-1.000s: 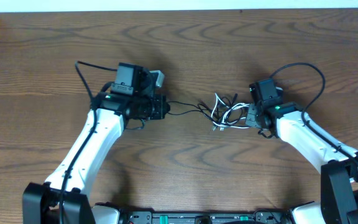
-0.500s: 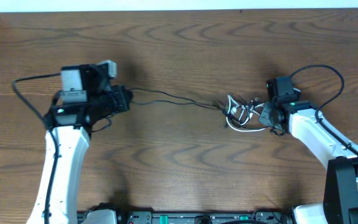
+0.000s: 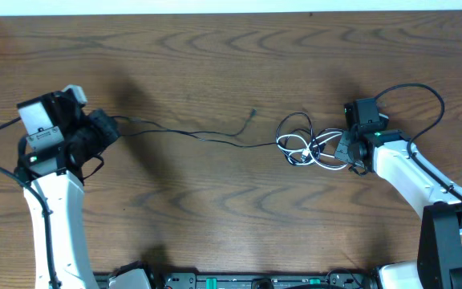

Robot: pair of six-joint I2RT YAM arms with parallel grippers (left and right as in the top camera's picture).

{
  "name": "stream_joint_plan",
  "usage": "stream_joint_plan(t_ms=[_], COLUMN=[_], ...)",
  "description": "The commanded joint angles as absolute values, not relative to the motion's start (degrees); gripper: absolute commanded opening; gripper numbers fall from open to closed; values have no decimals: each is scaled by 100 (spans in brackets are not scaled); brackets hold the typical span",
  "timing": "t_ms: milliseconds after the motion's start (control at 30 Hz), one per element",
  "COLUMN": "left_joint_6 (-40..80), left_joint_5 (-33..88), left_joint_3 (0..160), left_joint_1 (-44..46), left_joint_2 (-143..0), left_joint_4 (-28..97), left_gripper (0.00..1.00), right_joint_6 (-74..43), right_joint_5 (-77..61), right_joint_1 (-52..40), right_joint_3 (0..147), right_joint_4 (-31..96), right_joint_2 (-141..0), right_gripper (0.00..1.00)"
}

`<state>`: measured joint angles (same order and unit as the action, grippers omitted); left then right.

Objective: Untangle cables
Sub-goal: 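Pull the left gripper far left, stretching a black cable out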

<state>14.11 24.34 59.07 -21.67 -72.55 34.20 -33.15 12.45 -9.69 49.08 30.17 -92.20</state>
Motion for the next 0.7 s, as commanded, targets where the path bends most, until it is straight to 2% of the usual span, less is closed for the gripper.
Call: stream_joint_plan(t_ms=[0,100,267,500,633,667], left_joint_6=[1900,2386,3332,3380,4086,4106], left_joint_5=[1896,1227,-690,-1675,-2917,-2917], left_joint_3=[5916,5916,5916,5916,5916,5916], left_joint_1=[-2368,-2410,-2410,-2410,-2410,-2410], left_joint_2=[-7212,-7212,-7212,-7212,-7212,-7212], left_joint_4=[3406,3444,3557,3706,4038,4051], left_gripper=[5,8,7,7,8,7], right_joint_6=[-3428,-3428,-3426,-3426,-3424,-3424], right_joint_5=[1446,1448,1472,1544,1776,1767], right_joint_1=[-902,-902,-899,-825,-722,-696], right_joint_3=[4901,4901,4901,4901,4901,4901], right_joint_4=[3022,3022,3022,3024,3041,3044], right_joint_2=[-9216,-9216,-9216,-9216,-9216,-9216], right_gripper=[1,1,1,1,1,1])
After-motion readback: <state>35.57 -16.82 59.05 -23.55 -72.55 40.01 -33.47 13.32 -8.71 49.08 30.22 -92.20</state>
